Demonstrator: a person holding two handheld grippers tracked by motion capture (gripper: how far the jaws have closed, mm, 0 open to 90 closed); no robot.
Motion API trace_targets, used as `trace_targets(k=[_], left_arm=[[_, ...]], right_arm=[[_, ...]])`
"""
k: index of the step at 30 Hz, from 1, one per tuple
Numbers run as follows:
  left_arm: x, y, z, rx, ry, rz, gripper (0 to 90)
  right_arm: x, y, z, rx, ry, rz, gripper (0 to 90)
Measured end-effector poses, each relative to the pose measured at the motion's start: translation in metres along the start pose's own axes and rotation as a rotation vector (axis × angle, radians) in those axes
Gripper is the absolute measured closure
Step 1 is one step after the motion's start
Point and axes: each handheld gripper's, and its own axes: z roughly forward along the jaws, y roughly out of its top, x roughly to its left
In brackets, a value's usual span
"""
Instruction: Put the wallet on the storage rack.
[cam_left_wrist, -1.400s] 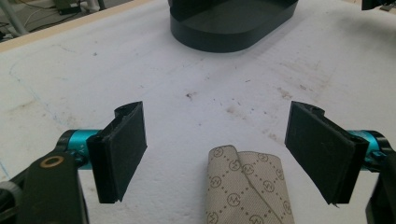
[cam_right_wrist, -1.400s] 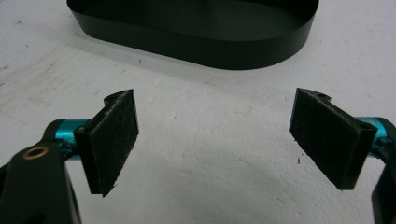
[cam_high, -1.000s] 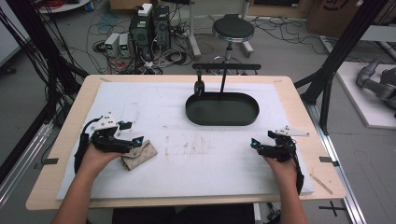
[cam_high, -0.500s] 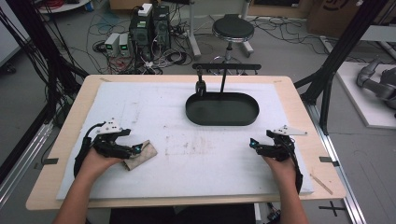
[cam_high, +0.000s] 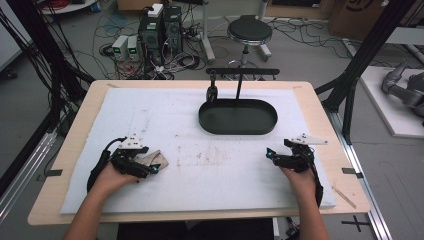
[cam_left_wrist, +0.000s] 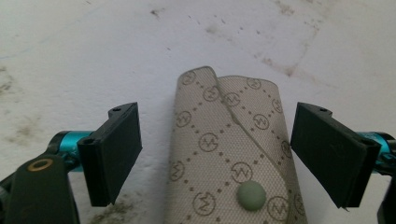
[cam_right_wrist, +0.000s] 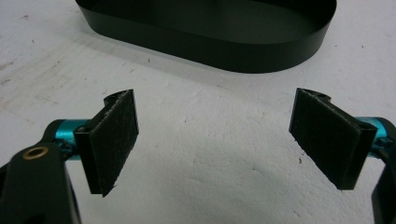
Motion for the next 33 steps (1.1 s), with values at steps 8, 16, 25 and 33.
trace_targets(k=[8, 16, 25, 33], left_arm=[[-0.005, -0.003, 0.007, 0.044, 0.015, 0.047, 22.4], [-0.003, -0.001, 0.002, 0.022, 0.002, 0.035, 35.0], [-0.004, 0.02, 0.01, -0.021, -0.035, 0.061, 36.3], [-0.006, 0.061, 0.023, -0.077, -0.066, 0.085, 36.7]], right_arm=[[0.001, 0.0, 0.001, -0.001, 0.0, -0.003, 16.1], [0.002, 0.0, 0.001, 0.002, -0.001, -0.008, 16.1], [0.006, -0.004, -0.001, 0.021, 0.012, -0.016, 16.1], [0.009, -0.015, -0.016, 0.024, 0.01, -0.006, 16.1]])
